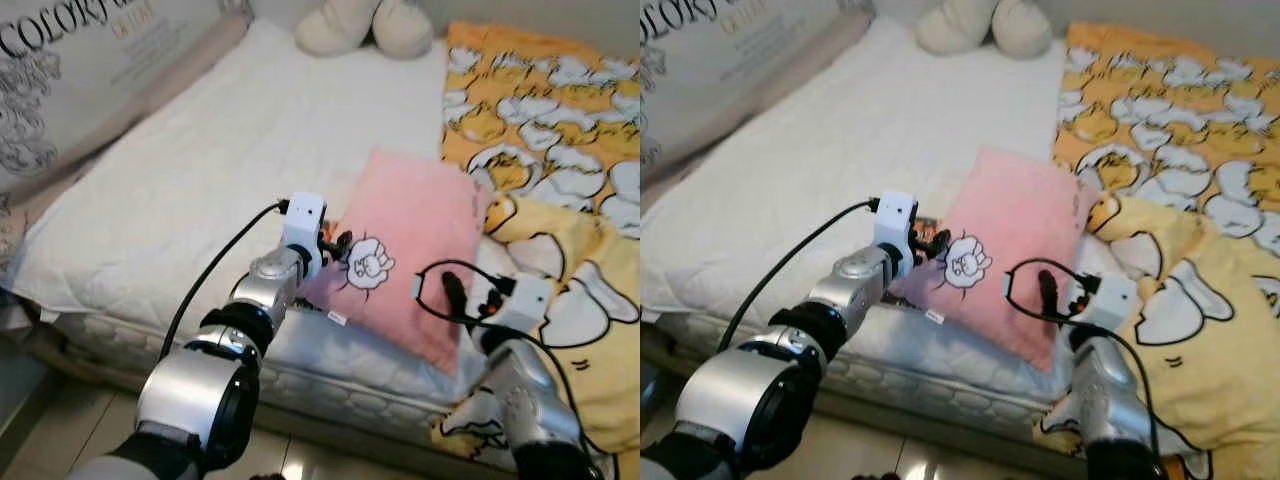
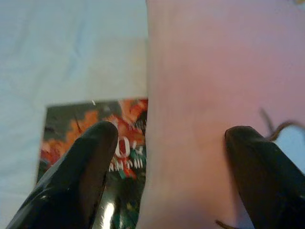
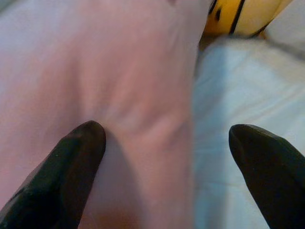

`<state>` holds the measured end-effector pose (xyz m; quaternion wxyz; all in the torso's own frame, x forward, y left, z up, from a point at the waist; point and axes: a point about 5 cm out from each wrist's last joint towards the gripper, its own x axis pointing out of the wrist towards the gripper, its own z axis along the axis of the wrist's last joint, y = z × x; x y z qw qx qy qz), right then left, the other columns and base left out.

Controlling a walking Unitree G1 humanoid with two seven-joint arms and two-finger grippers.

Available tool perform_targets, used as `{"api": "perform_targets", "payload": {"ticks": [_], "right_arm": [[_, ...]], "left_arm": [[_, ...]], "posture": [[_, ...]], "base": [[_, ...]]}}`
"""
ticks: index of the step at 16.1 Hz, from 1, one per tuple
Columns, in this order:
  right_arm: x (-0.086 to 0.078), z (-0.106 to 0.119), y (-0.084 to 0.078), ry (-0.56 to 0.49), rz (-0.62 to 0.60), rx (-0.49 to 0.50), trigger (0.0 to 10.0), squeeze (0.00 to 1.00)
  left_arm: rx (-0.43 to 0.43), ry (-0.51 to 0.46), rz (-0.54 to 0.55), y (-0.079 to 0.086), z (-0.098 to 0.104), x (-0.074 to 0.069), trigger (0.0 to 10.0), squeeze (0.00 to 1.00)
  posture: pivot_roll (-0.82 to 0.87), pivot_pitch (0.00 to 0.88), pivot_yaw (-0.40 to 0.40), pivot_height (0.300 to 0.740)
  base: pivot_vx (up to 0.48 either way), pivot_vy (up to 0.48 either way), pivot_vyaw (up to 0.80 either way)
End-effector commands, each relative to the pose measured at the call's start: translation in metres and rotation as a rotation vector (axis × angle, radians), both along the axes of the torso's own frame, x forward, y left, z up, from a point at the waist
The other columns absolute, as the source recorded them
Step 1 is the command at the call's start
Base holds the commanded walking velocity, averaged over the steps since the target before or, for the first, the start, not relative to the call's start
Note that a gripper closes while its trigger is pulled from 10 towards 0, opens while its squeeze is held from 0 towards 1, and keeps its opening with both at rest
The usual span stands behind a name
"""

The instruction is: Clean up the room

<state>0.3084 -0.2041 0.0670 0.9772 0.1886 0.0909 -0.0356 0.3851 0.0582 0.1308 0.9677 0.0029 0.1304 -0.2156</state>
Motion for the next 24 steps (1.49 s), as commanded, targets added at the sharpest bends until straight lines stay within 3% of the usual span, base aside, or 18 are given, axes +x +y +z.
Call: {"api": "perform_targets", "payload": {"ticks": [1, 4, 6, 8, 9, 10, 12, 16, 20, 24], "right_arm": [[0.001, -0.007, 0.006, 0.023, 0.016, 0.003, 10.0, 0.0], [0.009, -0.019, 0.017, 0.075, 0.021, 0.081, 10.0, 0.0], [0.017, -0.016, 0.031, 0.052, 0.049, 0.114, 10.0, 0.0], [0.023, -0.018, 0.043, 0.077, 0.072, 0.157, 10.0, 0.0], [0.024, -0.018, 0.046, 0.085, 0.078, 0.162, 3.2, 0.0], [0.026, -0.019, 0.047, 0.087, 0.079, 0.171, 0.0, 0.0], [0.026, -0.02, 0.047, 0.085, 0.073, 0.181, 0.0, 0.0], [0.023, -0.025, 0.038, 0.089, 0.051, 0.188, 0.0, 0.0], [0.02, -0.026, 0.035, 0.062, 0.057, 0.189, 0.0, 0.0], [0.015, -0.031, 0.037, 0.062, 0.087, 0.157, 0.0, 0.0]], "left_arm": [[0.018, 0.037, -0.028, -0.007, -0.009, -0.005, 10.0, 0.0], [-0.08, 0.139, -0.076, -0.025, -0.021, -0.016, 10.0, 0.0], [-0.168, 0.187, -0.107, -0.039, -0.023, -0.022, 10.0, 0.0], [-0.17, 0.199, -0.165, -0.051, -0.027, -0.029, 10.0, 0.0], [-0.153, 0.198, -0.197, -0.055, -0.029, -0.032, 10.0, 0.0], [-0.11, 0.196, -0.242, -0.057, -0.034, -0.036, 0.0, 0.0], [0.02, 0.183, -0.28, -0.05, -0.046, -0.04, 0.0, 0.0], [0.101, 0.214, -0.234, -0.027, -0.061, -0.042, 0.0, 0.0], [0.091, 0.176, -0.127, -0.01, -0.054, -0.031, 0.0, 0.0], [-0.008, 0.141, -0.11, -0.015, -0.044, -0.027, 0.0, 0.0]], "posture": [[-0.03, 0.264, 0.05, 0.74], [-0.03, 0.288, 0.052, 0.74], [-0.01, 0.305, 0.051, 0.74], [-0.02, 0.309, 0.051, 0.74], [-0.01, 0.308, 0.053, 0.74], [-0.01, 0.307, 0.051, 0.74], [0.0, 0.308, 0.045, 0.74], [0.03, 0.29, 0.018, 0.74], [0.04, 0.26, 0.007, 0.74], [0.04, 0.222, 0.008, 0.74]], "base": [[0.0, 0.0, 0.0], [0.0, 0.0, 0.0], [0.0, 0.0, 0.0], [0.0, 0.0, 0.0], [0.0, 0.0, 0.0], [0.0, 0.0, 0.0], [0.0, 0.0, 0.0], [0.0, 0.0, 0.0], [0.0, 0.0, 0.0], [0.0, 0.0, 0.0]]}}
